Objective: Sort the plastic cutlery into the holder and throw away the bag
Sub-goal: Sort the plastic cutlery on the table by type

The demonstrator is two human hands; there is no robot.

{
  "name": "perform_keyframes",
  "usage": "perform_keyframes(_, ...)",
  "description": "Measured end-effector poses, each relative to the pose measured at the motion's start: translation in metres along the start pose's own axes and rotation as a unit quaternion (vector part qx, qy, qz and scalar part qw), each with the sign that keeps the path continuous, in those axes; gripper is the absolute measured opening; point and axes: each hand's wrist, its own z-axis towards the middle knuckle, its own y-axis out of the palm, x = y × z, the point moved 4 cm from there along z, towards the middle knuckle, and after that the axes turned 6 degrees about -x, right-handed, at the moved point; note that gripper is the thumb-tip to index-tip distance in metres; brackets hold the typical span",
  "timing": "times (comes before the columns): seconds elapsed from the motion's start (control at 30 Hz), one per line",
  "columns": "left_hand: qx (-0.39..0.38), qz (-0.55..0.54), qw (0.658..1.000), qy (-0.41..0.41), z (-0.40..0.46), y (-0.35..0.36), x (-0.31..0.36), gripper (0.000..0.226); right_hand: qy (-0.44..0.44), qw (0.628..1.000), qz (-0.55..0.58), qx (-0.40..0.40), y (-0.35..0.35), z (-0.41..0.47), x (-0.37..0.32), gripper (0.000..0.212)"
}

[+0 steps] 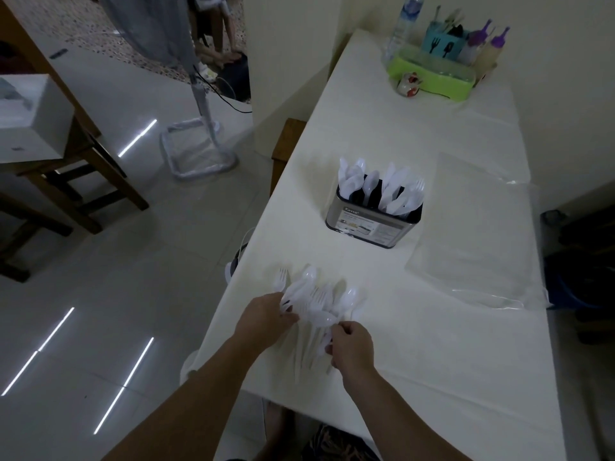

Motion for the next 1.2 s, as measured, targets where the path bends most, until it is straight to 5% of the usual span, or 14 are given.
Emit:
perform_keyframes(0.2,-0.01,0.039,0.999,0.003,0.0,-0.003,0.001,0.026,-0.009,1.0,-0.004,-0.005,0.004,-0.001,0.0,0.021)
perform_keyframes(0.37,0.006,-0.117,0.991,-0.059,0.003,-0.012,0.007,0.031,-0.044,0.999,-0.009,-0.011,0.008,-0.003,-0.006,0.013)
perform_keyframes(0.57,-0.015,-0.361,0.928,-0.087,-0.004,-0.014,0.008,0.019,-0.109,0.99,-0.056,-0.074,0.033,-0.01,-0.028,0.013)
perform_keyframes(0.93,-0.011,-0.467,0.873,-0.143,-0.024,-0.02,-0.03,0.021,-0.215,0.95,-0.185,-0.13,0.076,-0.02,-0.054,0.022)
perform_keyframes(1.2,0.0,-0.491,0.86,-0.139,-0.025,-0.038,-0.029,0.019,-0.173,0.937,-0.297,0.059,0.043,0.04,-0.09,0.024)
